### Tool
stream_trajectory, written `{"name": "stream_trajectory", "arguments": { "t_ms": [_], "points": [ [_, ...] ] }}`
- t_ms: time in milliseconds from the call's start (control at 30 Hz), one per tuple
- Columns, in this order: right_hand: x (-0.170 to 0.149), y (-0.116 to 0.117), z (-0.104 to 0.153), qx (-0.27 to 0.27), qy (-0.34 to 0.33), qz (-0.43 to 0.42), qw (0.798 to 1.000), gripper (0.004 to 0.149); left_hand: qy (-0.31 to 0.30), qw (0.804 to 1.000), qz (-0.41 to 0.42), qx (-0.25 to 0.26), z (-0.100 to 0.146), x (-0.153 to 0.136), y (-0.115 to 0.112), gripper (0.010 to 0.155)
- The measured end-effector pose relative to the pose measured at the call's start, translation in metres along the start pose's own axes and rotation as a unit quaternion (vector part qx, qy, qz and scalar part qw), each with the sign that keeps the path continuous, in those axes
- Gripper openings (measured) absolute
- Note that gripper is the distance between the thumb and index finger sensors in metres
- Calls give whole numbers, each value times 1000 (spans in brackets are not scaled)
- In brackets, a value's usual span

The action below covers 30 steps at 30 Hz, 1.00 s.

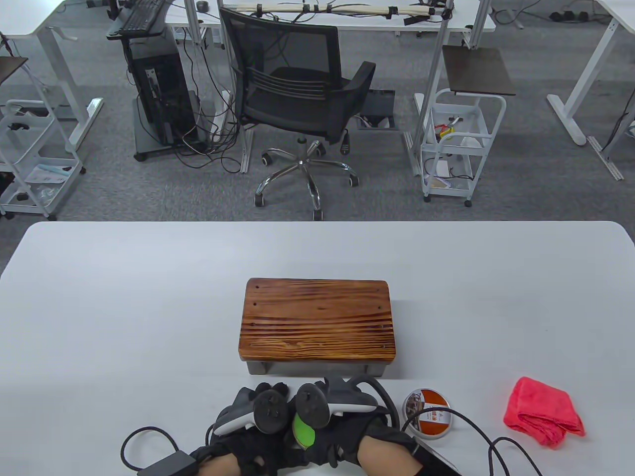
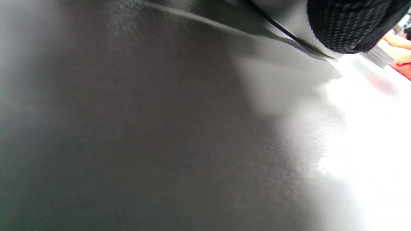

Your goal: Dip and apply wood wax on stool

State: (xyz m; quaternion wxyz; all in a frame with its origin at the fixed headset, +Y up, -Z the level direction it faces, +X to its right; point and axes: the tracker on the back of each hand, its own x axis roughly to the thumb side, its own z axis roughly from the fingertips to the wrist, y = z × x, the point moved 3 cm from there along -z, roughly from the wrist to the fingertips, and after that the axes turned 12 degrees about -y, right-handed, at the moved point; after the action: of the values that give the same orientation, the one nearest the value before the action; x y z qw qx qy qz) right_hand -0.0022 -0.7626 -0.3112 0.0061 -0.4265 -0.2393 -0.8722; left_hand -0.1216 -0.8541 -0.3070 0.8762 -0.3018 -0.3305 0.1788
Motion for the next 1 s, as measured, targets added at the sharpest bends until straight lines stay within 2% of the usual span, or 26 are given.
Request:
{"name": "stream_trajectory", "arguments": {
  "t_ms": [733, 900, 1000],
  "points": [
    [-14, -1, 5, -39, -28, -92, 995, 94, 8, 1000, -11, 11, 1, 0, 1, 97],
    [-17, -11, 16, -59, -32, -91, 994, 97, 8, 999, -12, 45, 11, -1, 7, 94],
    [-19, -21, 29, -77, -38, -97, 992, 98, 7, 998, -21, 51, 26, 0, 12, 101]
  ]
}}
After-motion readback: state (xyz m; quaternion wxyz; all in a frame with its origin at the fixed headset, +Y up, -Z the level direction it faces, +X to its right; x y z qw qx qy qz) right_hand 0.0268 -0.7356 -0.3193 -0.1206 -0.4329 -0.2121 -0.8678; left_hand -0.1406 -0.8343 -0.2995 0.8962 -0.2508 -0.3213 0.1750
